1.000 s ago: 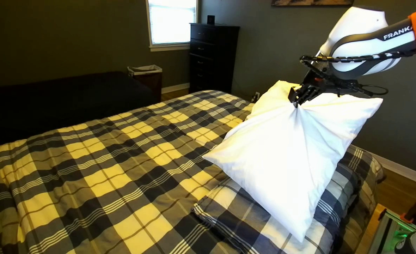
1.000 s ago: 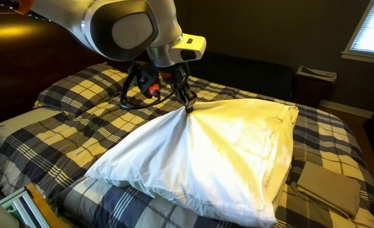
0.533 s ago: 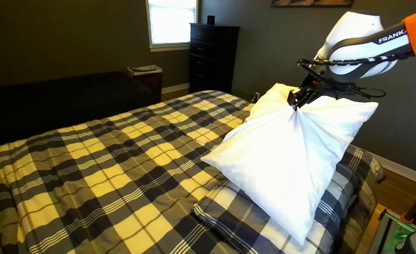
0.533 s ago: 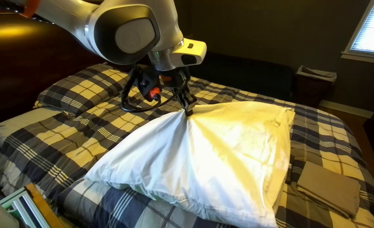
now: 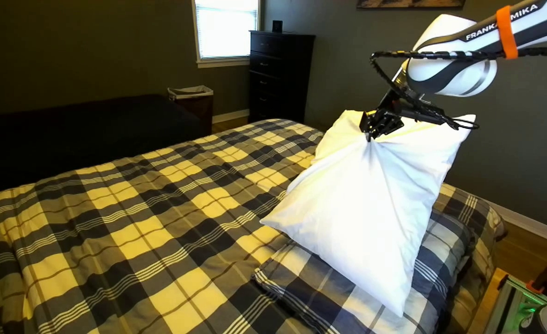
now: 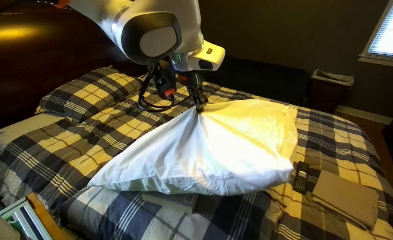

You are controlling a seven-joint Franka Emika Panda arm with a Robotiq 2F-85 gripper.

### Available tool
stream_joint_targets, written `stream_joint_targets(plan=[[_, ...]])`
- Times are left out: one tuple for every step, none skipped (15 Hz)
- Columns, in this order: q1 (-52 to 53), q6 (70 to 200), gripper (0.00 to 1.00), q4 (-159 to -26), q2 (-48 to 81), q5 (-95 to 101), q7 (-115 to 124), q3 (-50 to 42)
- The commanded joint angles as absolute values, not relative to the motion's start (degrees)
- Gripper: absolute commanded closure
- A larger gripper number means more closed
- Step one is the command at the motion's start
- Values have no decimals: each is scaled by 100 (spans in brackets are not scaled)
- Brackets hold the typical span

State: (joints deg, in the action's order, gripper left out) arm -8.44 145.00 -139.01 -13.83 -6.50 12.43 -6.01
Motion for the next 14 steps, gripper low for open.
stream_joint_targets(plan=[[-666, 14518, 98, -13230, -914, -1342, 1331, -658], [-645, 14501, 98, -13036, -730, -1519, 1360, -658], [-639, 14501, 98, -12909, -622, -1633, 1392, -649], [-625, 14473, 98, -12735, -487, -1795, 1413, -648], [-622, 14467, 98, -12600, -377, -1903, 1455, -639], [-615, 14427, 98, -12405, -235, -2012, 1505, -628], [-608, 14441, 98, -12267, -124, -2126, 1520, -620], [-600, 14460, 98, -12091, 15, -2207, 1577, -601], [-595, 14492, 98, -11946, 137, -2240, 1675, -580], [-586, 14536, 98, -11801, 264, -2278, 1772, -562], [-580, 14574, 98, -11672, 369, -2327, 1858, -548], [-567, 14639, 98, -11528, 511, -2384, 1960, -531], [-559, 14678, 98, -11412, 627, -2412, 2049, -519], [-548, 14712, 98, -11245, 796, -2454, 2151, -504]])
